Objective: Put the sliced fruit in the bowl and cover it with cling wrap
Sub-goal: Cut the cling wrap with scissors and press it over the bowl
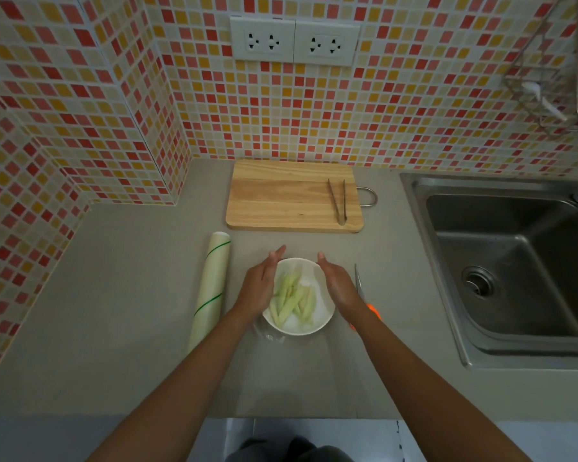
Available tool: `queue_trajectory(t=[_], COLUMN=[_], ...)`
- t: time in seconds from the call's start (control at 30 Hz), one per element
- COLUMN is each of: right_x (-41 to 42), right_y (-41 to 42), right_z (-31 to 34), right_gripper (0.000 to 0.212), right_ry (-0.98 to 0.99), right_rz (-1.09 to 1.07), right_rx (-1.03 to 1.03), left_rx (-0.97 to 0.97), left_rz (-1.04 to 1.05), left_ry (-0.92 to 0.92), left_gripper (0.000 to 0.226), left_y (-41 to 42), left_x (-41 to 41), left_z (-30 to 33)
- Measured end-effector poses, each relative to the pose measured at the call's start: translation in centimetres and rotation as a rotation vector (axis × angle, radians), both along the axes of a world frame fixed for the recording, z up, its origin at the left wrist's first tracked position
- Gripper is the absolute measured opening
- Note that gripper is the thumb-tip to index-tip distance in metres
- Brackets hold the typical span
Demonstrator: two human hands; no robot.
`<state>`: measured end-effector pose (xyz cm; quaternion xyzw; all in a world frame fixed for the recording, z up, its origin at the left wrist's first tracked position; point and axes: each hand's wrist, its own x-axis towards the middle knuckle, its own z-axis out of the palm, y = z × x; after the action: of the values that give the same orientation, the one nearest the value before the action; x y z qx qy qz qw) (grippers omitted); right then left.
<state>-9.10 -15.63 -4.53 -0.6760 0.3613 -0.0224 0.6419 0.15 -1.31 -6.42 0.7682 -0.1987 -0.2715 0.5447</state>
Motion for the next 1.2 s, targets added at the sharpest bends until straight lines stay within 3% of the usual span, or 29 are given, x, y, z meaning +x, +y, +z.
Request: queue_trajectory(t=[0.1,0.17,0.27,0.33,0.5,0.7,0.9,1.07,1.2], right_x=[0.2,0.2,-0.1,0.0,0.4,-1.0,-1.8,-1.0,-0.1], right_y=[-0.2,-0.3,-0.4,-0.7,-0.4,1.4,1.6,-0.3,0.3], right_z=[0.2,0.3,0.4,0.5,0.3,-1.1,-1.3,-0.4,-0.5], right_gripper=[0.042,0.04,0.04,0.038,0.04,0.034,0.034,0.039,0.041], right_ry=[-0.098,-0.152,-0.187,-0.188,-0.137,-0.176,-0.226,-0.242,-0.192], right_rz=[-0.081,-0.108,-0.1,-0.076,0.006,-0.192,-0.318,-0.379,-0.227], right_rx=[0.025,0.058,0.086,0.082,0.106,0.134,0.121,0.092,0.181], left_rx=[0.014,-0.009,-0.138,-0.161,-0.156,-0.215,-0.077,-0.114,-0.132], left_rz=[-0.055,0.138,0.589,0.728,0.721,0.717,0.445,0.759,0.77], left_ry=[-0.141,-0.262,-0.121,0.02,0.212,0.376,0.3,0.282,0.417], left_gripper=[0.047,0.046,0.048,0.049,0.049,0.05,0.056,0.058,0.059], left_y=[-0.9,-1.1,-0.2,0.3,0.2,-0.5,-0.1,0.7,-0.4], left_x=[0.7,0.3,-2.6,-5.6,-9.4,-6.3,-2.3,-2.8,-5.2], left_z=[0.7,1.2,1.7,1.3,0.4,0.9,1.2,1.0,0.8])
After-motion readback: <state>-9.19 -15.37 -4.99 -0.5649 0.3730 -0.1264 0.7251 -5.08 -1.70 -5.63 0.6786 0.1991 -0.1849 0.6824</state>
